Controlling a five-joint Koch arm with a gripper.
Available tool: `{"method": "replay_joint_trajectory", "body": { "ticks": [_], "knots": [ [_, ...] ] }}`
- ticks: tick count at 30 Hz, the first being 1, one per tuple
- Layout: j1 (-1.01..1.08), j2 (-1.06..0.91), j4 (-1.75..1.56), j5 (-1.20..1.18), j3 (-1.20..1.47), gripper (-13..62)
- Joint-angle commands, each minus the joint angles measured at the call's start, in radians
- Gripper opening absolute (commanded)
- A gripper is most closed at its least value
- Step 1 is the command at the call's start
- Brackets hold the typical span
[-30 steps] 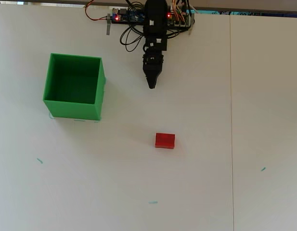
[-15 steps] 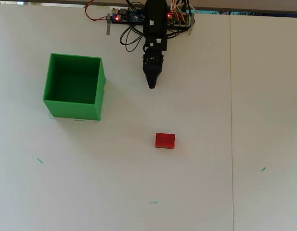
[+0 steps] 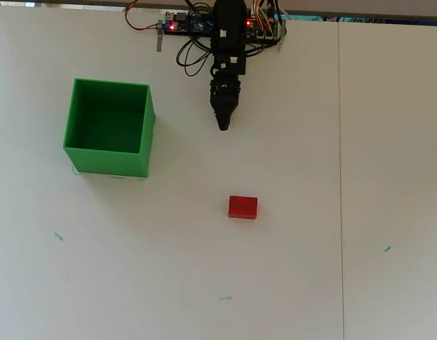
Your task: Grasp a red block and put it in the green bin.
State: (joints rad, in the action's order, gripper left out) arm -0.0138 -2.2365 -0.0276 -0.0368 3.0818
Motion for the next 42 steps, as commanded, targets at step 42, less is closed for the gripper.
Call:
{"method": "replay_joint_trajectory", "body": {
  "ticks": [42],
  "knots": [
    [-0.178,0.706,0.825,0.097,-1.483,34.1]
  ]
}}
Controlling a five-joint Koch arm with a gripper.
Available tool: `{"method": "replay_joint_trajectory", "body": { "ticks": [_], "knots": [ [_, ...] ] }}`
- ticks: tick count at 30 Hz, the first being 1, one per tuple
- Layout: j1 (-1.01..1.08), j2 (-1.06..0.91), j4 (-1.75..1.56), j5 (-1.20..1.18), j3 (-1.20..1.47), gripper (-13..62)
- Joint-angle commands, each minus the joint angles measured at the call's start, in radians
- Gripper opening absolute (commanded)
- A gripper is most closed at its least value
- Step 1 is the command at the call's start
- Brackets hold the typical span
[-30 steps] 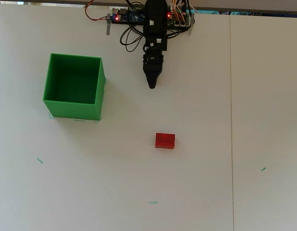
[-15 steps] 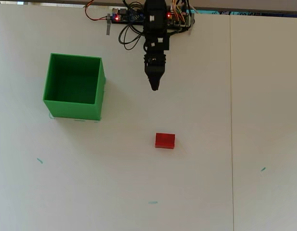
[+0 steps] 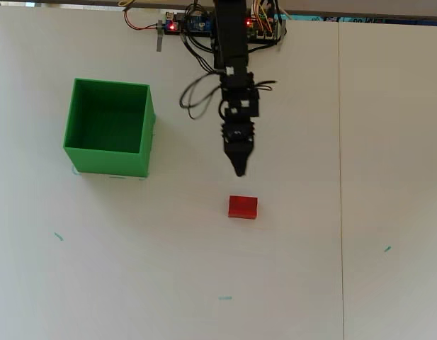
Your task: Grasp a red block and put it in the green bin.
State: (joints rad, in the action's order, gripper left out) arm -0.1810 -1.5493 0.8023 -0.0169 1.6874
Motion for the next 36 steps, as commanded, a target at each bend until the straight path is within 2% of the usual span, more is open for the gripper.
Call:
{"method": "replay_joint_trajectory", "body": {
  "ticks": [1,2,7,12,16,20,23,36],
  "knots": [
    [-0.017,0.043,-0.003,0.179,-0.132,34.0],
    [-0.034,0.064,-0.003,0.264,-0.175,33.9],
    [-0.038,0.137,0.133,0.267,-0.334,34.0],
    [-0.035,0.311,0.541,0.212,-0.698,34.4],
    [-0.028,0.446,0.696,0.212,-0.893,34.3],
    [-0.057,0.511,0.726,0.176,-0.893,34.1],
    [-0.067,0.512,0.759,0.028,-0.882,34.5],
    [-0.017,0.518,0.792,-0.199,-0.861,34.5]
  ]
}}
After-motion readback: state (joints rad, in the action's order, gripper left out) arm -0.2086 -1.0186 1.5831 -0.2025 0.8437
